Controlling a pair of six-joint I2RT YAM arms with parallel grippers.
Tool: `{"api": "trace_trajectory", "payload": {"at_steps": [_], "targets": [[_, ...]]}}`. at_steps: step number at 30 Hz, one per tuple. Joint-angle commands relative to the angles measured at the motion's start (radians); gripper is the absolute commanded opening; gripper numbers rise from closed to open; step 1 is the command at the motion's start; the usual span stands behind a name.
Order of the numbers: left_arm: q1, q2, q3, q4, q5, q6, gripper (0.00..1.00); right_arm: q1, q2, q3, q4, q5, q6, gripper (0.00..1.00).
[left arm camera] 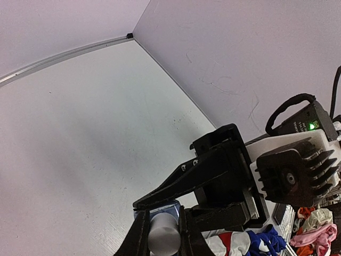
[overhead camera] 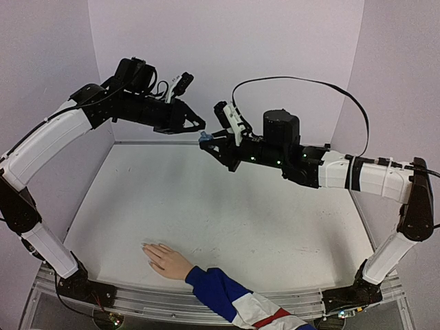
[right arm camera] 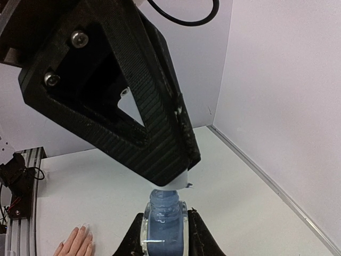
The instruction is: Paint the nails
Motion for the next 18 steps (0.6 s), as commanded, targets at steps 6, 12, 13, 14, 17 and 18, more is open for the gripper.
{"api": "trace_trajectory", "payload": {"at_steps": [6,12,13,14,17,18], "targets": [[0.002,-0.044,0.044,0.024,-0.052,0.000,0.00,0.003,-0.007,0.035,0.064,-0.023,-0.012,0.00],[0.002,-0.048,0.040,0.025,-0.058,-0.002,0.00,0.002,-0.007,0.034,0.065,-0.021,-0.011,0.00],[0.002,-0.049,0.038,0.026,-0.058,-0.003,0.00,0.003,-0.007,0.034,0.065,-0.021,-0.011,0.00],[0.002,-0.049,0.039,0.027,-0.058,-0.004,0.00,0.003,-0.008,0.034,0.065,-0.022,-0.011,0.00],[0.001,-0.051,0.039,0.027,-0.061,-0.004,0.00,0.003,-0.009,0.034,0.065,-0.021,-0.012,0.00],[0.002,-0.051,0.037,0.027,-0.064,-0.004,0.00,0.003,-0.009,0.034,0.065,-0.021,-0.011,0.00]]}}
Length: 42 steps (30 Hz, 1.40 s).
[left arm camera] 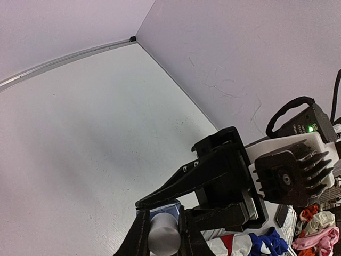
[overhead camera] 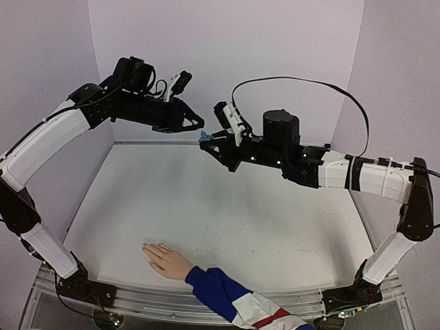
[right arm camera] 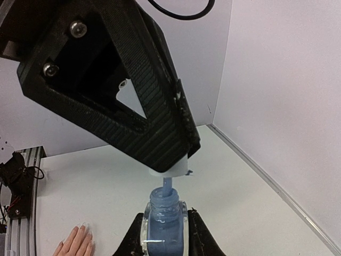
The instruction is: Paint the nails
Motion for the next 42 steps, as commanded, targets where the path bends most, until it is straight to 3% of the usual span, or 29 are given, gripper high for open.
{"api": "trace_trajectory", "payload": {"at_steps": [1,42], "targets": [[0.002,-0.044,0.035,0.027,-0.044,-0.003,0.00,0.003,-0.010,0.034,0.070,-0.024,-0.011,0.00],[0.004,-0.066,0.023,0.039,-0.058,0.006,0.00,0.003,-0.010,0.039,0.073,-0.028,-0.003,0.00]]}}
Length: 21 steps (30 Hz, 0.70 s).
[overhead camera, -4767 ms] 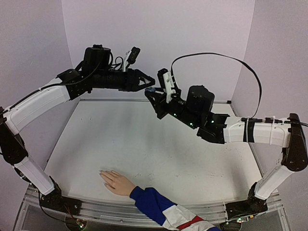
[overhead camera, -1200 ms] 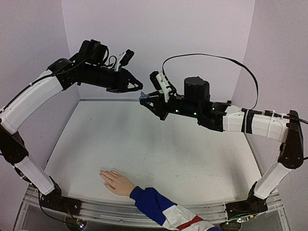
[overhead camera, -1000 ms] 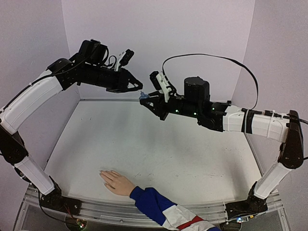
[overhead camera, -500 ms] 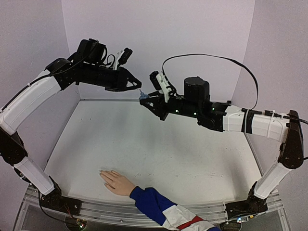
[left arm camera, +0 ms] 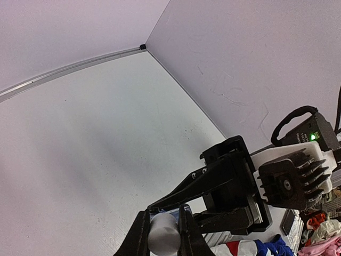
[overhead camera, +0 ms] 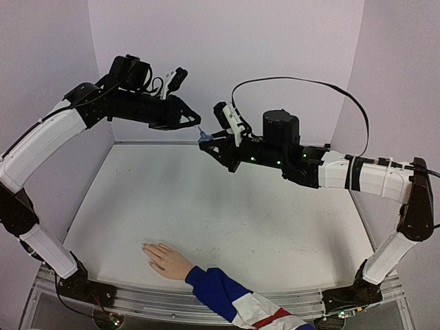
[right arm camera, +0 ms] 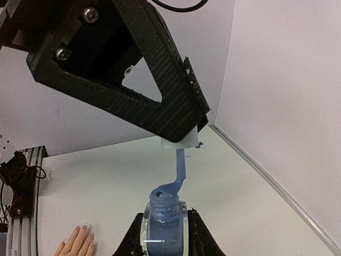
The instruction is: Paint the nails
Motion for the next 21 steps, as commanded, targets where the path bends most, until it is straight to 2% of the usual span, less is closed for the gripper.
{"api": "trace_trajectory", "payload": {"at_steps": [1,21], "targets": [[0.004,-0.048,0.022,0.037,-0.006,0.006,0.00,0.003,-0.010,0.039,0.072,-0.019,-0.003,0.00],[0.011,-0.105,-0.028,0.038,-0.040,0.008,0.00,0.002,-0.042,0.004,0.103,0.012,-0.002,0.00]]}}
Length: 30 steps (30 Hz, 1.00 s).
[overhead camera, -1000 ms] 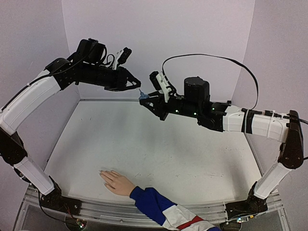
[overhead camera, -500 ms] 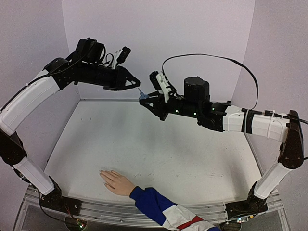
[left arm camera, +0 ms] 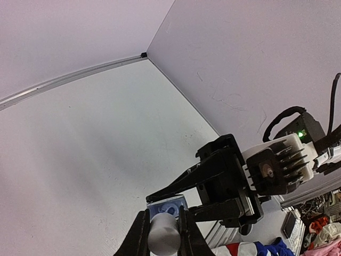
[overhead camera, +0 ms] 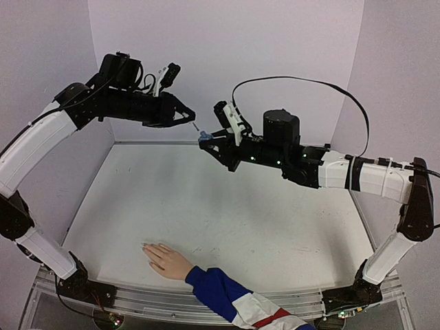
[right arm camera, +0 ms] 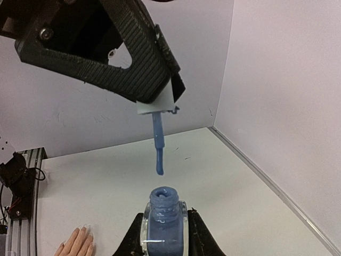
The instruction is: Paint the nails
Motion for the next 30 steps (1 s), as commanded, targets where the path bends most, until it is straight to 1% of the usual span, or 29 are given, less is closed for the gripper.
{"api": "trace_trajectory", "payload": {"at_steps": [1,5,9,17,21,25,30], "targets": [[0.014,-0.065,-0.026,0.033,-0.022,0.005,0.00,0.003,-0.049,-0.001,0.099,0.016,-0.003,0.00],[0.032,-0.100,-0.082,0.014,-0.027,-0.010,0.00,0.002,-0.079,-0.028,0.110,0.033,-0.005,0.00],[0.054,-0.160,-0.176,-0.014,-0.038,-0.038,0.00,0.003,-0.117,-0.060,0.112,0.056,-0.008,0.00],[0.123,-0.337,-0.463,-0.067,-0.029,-0.134,0.00,0.003,-0.227,-0.129,0.103,0.115,-0.010,0.00],[0.157,-0.415,-0.609,-0.086,-0.038,-0.173,0.00,0.002,-0.270,-0.138,0.069,0.131,-0.013,0.00],[0.203,-0.475,-0.756,-0.087,-0.031,-0.210,0.00,0.002,-0.302,-0.145,0.034,0.143,-0.024,0.00],[0.208,-0.526,-0.893,-0.088,-0.060,-0.238,0.00,0.003,-0.346,-0.168,-0.008,0.177,-0.047,0.00]]}}
